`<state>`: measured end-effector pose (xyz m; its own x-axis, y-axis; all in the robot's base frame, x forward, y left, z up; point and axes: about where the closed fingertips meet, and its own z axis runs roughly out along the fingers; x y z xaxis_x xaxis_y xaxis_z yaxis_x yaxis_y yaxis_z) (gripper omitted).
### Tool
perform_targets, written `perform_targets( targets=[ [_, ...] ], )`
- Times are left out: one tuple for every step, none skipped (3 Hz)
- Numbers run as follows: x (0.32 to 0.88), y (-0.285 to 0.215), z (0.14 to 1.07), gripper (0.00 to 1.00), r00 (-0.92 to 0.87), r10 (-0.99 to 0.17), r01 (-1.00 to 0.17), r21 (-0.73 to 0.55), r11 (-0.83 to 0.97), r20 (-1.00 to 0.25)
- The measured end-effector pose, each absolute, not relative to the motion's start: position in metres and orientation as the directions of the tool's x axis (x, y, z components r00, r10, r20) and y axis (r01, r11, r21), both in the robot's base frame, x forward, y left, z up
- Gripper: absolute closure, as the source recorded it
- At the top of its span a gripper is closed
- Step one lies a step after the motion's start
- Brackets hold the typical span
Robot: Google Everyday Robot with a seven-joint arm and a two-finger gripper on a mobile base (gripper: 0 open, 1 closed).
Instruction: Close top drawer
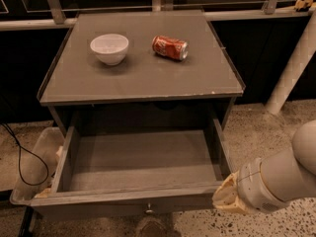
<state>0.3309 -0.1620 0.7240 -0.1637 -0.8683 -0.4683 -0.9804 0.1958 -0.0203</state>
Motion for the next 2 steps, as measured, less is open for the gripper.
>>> perform_targets(
  targets=[
    [0.331, -0.162, 0.724, 1.00, -0.164, -0.868, -0.980, -0.020, 0.196, -0.468],
    [0.337, -0.154, 0.697, 1.00, -0.189, -0.852, -0.975, -0.011, 0.222, -0.489]
  ],
)
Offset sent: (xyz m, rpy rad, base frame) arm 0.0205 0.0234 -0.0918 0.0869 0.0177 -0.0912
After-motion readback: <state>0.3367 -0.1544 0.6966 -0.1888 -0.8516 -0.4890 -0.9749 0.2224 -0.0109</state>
